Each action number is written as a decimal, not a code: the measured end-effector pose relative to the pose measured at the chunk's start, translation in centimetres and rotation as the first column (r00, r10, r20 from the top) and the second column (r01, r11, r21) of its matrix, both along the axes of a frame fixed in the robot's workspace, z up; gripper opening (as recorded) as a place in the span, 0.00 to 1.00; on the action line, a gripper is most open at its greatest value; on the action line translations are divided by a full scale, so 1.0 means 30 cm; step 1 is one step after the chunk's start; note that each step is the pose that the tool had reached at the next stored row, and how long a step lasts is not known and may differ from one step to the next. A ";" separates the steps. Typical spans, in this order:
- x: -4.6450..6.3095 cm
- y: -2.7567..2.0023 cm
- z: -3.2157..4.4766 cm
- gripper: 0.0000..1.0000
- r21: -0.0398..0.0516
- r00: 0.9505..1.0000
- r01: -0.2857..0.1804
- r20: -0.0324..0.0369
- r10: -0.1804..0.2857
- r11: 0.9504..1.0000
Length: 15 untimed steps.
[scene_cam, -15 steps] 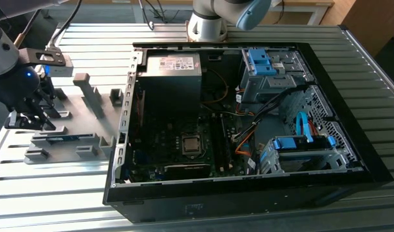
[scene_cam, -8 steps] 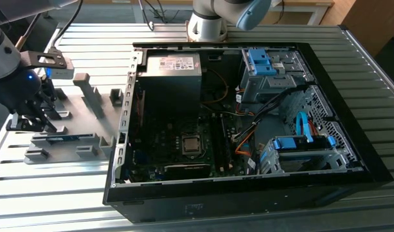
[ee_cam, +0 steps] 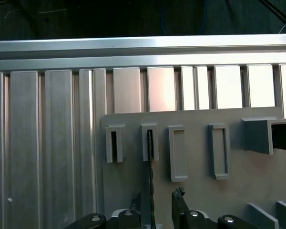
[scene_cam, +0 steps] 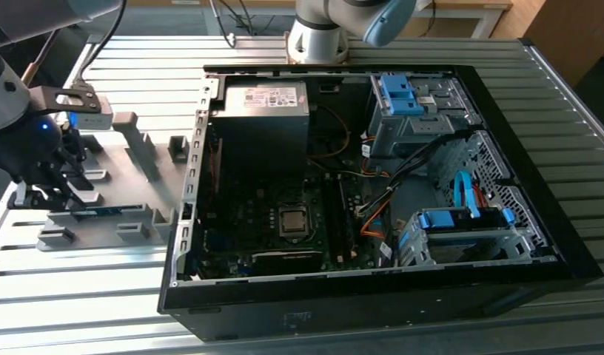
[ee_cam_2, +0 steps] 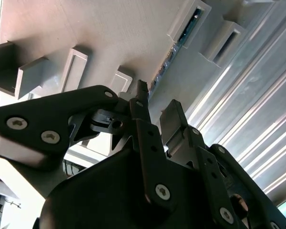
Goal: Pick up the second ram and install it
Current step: 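Pick up the second ram and move it above second insertion slot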
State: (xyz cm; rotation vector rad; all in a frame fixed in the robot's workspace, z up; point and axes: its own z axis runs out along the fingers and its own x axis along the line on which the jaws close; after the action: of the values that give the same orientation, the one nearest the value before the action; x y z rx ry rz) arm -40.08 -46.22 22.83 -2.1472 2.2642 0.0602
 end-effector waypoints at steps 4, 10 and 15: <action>0.000 -0.001 -0.019 0.38 0.000 1.000 -0.025 0.000 0.025 1.000; -0.002 -0.002 -0.053 0.38 -0.006 1.000 -0.026 -0.001 0.026 1.000; -0.002 -0.001 -0.073 0.38 -0.007 1.000 -0.031 -0.001 0.031 0.999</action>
State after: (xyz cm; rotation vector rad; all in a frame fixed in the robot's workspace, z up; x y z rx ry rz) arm -40.14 -46.26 20.65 -2.1863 2.2349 0.0541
